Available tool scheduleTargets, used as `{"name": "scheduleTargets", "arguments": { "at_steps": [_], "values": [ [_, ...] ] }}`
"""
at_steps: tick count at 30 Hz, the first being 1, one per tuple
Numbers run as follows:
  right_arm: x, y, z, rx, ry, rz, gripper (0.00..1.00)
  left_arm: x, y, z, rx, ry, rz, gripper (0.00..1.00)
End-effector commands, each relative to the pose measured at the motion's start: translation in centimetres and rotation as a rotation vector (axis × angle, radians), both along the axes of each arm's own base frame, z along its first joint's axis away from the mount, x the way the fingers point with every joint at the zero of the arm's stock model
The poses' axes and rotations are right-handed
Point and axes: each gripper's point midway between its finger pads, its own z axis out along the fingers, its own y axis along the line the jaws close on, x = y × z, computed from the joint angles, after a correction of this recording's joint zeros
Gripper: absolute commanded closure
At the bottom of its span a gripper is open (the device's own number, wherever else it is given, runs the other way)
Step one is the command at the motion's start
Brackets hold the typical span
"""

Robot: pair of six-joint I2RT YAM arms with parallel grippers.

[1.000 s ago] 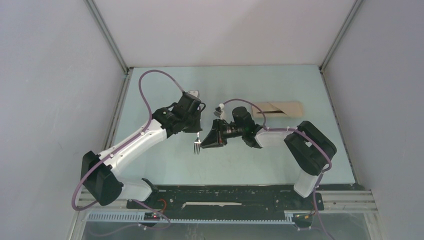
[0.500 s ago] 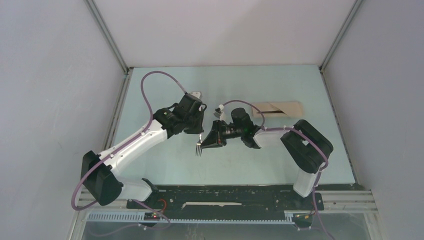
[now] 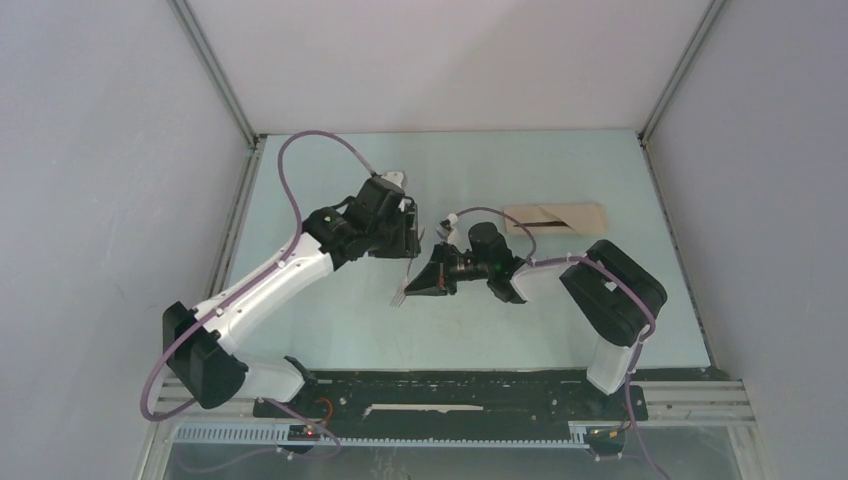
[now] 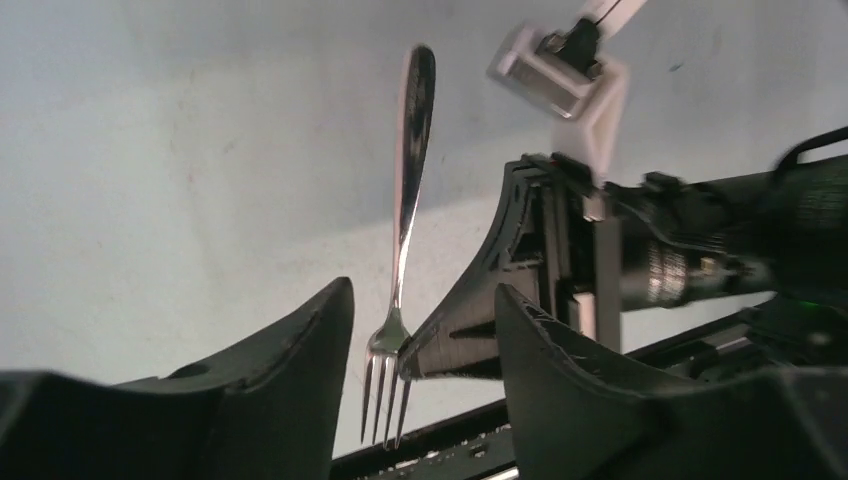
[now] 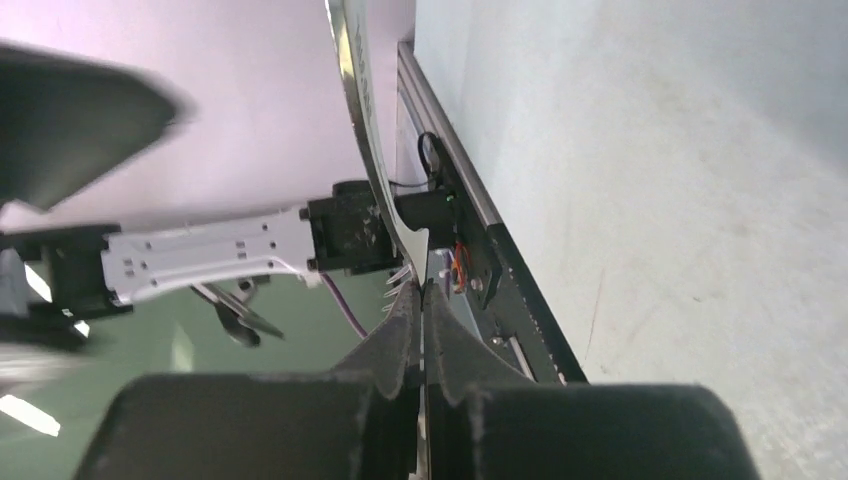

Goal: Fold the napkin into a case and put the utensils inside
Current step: Pass from the left arm to the right, then stuff the fork into the folded napkin.

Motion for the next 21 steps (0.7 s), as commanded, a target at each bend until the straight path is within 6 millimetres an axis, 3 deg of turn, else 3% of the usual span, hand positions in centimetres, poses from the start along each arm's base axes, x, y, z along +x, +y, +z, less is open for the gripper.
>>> {"name": "scheduleTargets", "arguments": {
  "at_steps": [1, 6, 15, 21],
  "values": [
    [3.3, -1.4, 2.7, 0.099, 0.111, -0.200, 1.00, 1.0, 0.2, 6.6, -0.066, -0.152, 0.003, 0.36],
    [6.6, -4.1, 2.9, 0.081, 0.294, -0.428, 1.00, 0.0, 1.6, 10.1, -0.122, -0.237, -0.014, 0.32],
    [11.6, -11.0, 1.4, -0.120, 0.480, -0.826, 1.00, -3.2, 2.5, 10.5, -0.212, -0.252, -0.063, 0.32],
    [13.4, -13.4, 1.6, -0.125, 0.630, -0.915, 1.00, -4.2, 2.8, 11.0, -0.245, -0.264, -0.079, 0.32]
  ]
}}
